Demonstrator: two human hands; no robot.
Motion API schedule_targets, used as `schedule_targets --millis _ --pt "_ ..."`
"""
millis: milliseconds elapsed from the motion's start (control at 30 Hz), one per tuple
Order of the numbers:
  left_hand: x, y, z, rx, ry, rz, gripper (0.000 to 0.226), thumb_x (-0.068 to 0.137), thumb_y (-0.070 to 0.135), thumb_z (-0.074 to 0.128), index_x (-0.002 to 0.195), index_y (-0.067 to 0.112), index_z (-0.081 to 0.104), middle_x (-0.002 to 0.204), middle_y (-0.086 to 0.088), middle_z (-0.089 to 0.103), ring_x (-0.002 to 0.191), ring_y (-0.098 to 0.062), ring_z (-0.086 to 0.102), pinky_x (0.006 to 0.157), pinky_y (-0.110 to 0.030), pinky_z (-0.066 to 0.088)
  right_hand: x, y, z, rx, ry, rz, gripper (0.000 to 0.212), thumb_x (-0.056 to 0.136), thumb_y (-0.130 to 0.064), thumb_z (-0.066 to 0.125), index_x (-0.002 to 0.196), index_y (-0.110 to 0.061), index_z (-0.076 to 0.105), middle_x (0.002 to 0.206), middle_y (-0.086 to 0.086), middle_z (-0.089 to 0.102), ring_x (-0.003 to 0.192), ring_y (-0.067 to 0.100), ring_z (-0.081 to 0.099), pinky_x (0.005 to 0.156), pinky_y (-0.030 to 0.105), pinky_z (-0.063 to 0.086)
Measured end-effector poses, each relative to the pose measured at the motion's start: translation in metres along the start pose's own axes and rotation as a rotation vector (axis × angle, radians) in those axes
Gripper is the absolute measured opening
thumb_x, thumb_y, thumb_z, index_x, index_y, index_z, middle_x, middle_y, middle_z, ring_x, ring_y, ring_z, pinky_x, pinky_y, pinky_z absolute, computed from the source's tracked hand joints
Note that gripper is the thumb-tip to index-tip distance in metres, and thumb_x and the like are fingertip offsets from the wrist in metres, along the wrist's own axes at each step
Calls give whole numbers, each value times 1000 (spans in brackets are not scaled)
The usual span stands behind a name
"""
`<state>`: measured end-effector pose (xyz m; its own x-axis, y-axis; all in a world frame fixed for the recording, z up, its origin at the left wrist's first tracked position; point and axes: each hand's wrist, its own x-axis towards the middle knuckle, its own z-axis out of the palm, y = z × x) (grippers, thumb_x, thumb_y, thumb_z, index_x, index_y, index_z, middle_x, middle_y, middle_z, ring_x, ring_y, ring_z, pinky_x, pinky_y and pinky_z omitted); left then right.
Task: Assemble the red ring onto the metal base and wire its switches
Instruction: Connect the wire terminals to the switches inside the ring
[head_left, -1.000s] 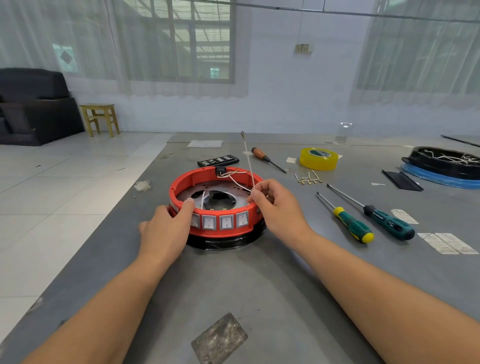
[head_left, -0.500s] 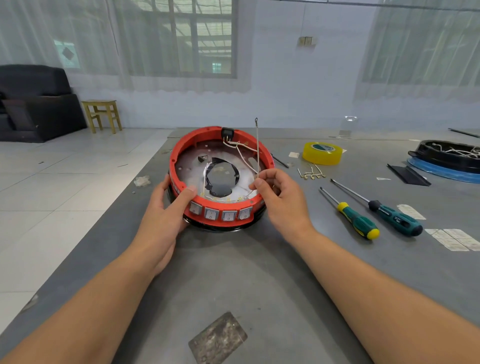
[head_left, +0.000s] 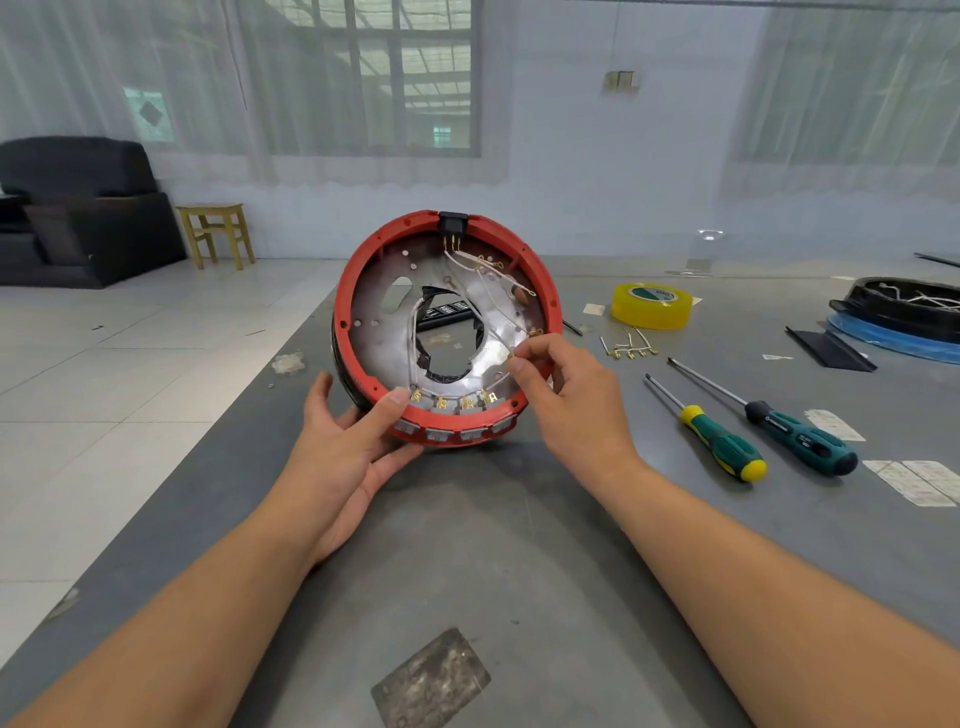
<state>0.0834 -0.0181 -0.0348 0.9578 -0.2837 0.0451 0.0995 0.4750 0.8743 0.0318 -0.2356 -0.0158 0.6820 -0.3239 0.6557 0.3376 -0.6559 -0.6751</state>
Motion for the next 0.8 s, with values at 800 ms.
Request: schedule_targets --millis 800 --pt "1 -9 -4 70 -112 -16 89 69 1 84 144 32 45 130 -23 68 106 -36 76 79 -45 65 0 -37 9 117 -282 114 10 81 -11 74 77 -20 72 73 -17 72 67 0 67 59 9 48"
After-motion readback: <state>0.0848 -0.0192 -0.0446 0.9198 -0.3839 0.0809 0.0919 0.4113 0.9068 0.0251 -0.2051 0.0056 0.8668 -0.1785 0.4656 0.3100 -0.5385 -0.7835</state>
